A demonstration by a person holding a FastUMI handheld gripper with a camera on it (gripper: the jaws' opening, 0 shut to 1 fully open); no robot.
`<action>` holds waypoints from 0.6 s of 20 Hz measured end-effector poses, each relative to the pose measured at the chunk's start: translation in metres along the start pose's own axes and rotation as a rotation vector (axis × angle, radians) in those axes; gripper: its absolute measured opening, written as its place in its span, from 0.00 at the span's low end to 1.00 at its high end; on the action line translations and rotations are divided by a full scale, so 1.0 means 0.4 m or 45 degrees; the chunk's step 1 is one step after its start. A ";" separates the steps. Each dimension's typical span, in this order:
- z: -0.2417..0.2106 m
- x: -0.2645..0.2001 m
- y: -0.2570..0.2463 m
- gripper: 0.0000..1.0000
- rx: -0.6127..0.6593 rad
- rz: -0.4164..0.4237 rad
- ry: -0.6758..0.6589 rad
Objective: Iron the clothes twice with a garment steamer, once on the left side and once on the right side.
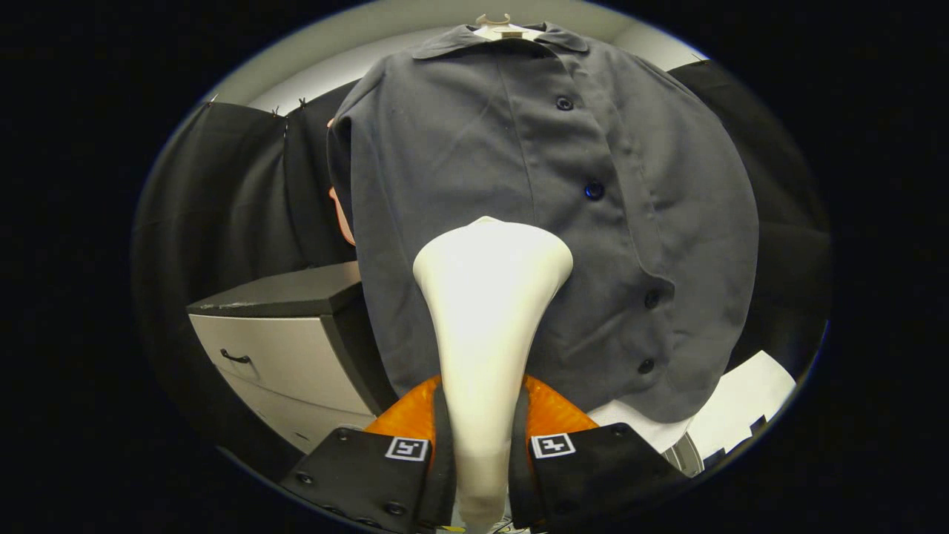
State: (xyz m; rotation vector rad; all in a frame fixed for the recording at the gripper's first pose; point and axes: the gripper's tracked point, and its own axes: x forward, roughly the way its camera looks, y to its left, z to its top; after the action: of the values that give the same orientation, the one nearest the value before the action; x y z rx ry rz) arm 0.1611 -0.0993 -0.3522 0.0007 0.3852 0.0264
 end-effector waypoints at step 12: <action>-0.190 -0.014 -0.060 0.37 0.036 -0.009 0.124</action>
State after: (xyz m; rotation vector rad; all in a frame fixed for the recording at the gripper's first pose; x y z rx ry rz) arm 0.1282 -0.1237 -0.4205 0.0260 0.4827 0.0139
